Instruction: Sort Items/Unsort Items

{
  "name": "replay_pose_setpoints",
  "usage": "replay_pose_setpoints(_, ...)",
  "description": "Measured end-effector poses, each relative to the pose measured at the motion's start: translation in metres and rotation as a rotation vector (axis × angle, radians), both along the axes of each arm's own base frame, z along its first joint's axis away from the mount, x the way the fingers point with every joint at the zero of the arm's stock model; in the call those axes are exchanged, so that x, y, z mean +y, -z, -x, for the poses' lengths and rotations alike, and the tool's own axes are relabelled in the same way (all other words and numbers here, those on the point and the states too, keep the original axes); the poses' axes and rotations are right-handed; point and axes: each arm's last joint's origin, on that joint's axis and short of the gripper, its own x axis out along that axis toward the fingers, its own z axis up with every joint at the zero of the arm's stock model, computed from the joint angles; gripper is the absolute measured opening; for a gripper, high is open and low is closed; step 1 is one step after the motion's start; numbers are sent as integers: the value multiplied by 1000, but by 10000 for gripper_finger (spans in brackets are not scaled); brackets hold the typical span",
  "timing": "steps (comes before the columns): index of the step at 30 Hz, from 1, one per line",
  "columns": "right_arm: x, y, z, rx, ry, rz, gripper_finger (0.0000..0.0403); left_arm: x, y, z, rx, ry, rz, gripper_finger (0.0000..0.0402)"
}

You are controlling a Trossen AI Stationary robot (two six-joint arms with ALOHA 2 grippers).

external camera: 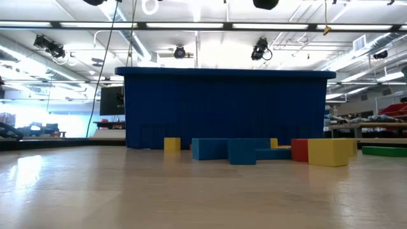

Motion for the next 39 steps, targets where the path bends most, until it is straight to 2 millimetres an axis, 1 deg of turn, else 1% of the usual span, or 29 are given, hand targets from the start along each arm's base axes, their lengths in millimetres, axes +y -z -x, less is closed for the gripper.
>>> replay_pose_setpoints(7,-1,-16,-1,-82,-76,65,169,0,-1,1,1,11,-3,3)
replay_pose_setpoints(10,-1,-24,0,-180,-102,65,169,1,0,-1,31,-17,-7,3)
replay_pose_setpoints(13,-1,-35,3,-383,-124,-1,169,7,7,-4,114,-67,4,3)
replay_pose_setpoints(16,-4,-41,6,-543,-119,-88,171,14,16,-8,200,-110,45,3)
replay_pose_setpoints(20,-16,-38,6,-656,-41,-195,170,16,22,-10,268,-150,61,3)
replay_pose_setpoints(22,-23,-32,4,-636,9,-223,166,17,23,-10,278,-153,66,3)
replay_pose_setpoints(24,-29,-25,2,-607,38,-247,154,17,24,-10,290,-154,74,3)
replay_pose_setpoints(26,-32,-20,1,-581,49,-267,131,19,26,-11,313,-158,88,3)
replay_pose_setpoints(28,-33,-16,0,-554,50,-279,94,20,29,-11,344,-160,106,3)
replay_pose_setpoints(30,-33,-15,-1,-555,44,-290,41,22,34,-13,390,-166,120,5)
replay_pose_setpoints(31,-33,-14,-1,-557,38,-293,23,22,36,-13,417,-181,112,10)
replay_pose_setpoints(32,-33,-15,-1,-563,38,-295,15,23,37,-14,444,-199,94,17)
replay_pose_setpoints(36,-34,-17,-1,-635,37,-330,7,25,42,-14,524,-265,20,56)
replay_pose_setpoints(39,-36,-17,0,-742,34,-403,4,26,45,-14,577,-282,-30,85)
